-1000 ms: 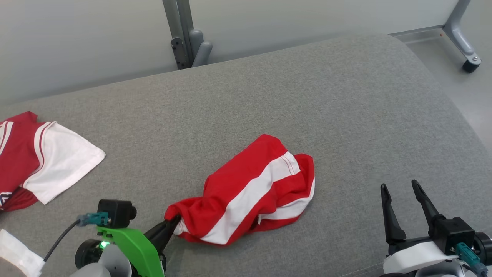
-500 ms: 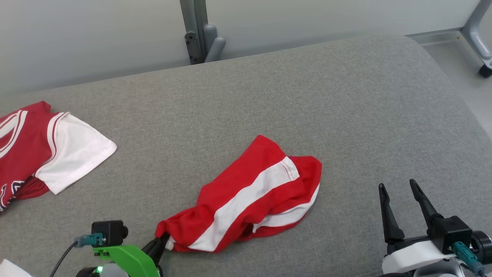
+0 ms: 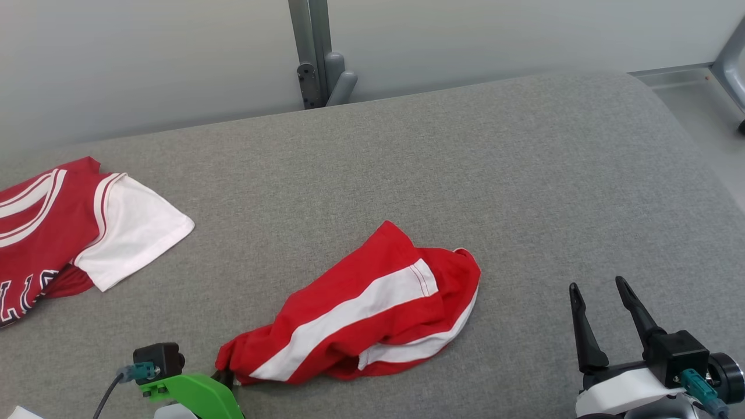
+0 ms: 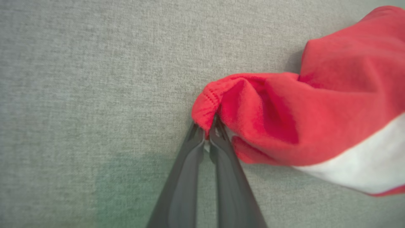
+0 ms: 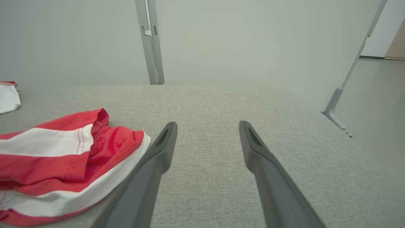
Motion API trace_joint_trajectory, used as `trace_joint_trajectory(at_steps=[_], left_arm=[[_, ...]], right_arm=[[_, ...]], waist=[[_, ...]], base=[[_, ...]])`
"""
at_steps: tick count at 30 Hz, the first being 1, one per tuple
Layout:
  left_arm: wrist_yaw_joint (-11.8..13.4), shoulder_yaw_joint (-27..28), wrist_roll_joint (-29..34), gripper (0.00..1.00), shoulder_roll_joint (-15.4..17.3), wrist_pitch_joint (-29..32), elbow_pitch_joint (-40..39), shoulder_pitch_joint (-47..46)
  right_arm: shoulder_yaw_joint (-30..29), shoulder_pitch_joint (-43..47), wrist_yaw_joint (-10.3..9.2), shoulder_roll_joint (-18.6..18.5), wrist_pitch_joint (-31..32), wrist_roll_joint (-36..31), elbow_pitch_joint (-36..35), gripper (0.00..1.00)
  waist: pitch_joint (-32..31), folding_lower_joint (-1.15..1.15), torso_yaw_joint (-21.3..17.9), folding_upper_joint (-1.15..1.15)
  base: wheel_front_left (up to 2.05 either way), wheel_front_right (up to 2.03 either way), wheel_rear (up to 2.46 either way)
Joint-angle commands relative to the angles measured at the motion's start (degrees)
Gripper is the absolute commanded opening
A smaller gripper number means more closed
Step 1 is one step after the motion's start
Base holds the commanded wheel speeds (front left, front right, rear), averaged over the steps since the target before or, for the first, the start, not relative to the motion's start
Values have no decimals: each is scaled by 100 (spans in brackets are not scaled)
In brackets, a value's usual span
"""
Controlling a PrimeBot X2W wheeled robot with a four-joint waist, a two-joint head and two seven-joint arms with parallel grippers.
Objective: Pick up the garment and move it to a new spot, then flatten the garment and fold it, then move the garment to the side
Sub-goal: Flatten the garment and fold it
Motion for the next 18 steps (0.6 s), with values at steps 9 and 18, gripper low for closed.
trace_joint_trajectory(at_steps=[9,18], left_arm=[[501,-146,312,0,-201,141,741,-542],[259,-197,359,40,-644,191,1259,-987]], right_arm=[[5,96,-6,-14,-17,-42,34,100],[138,44,-6,-14,-16,71,110,100]], waist=[[-56,0,119,65],[-34,0,72,65]], base=[[0,0,0],[0,0,0]])
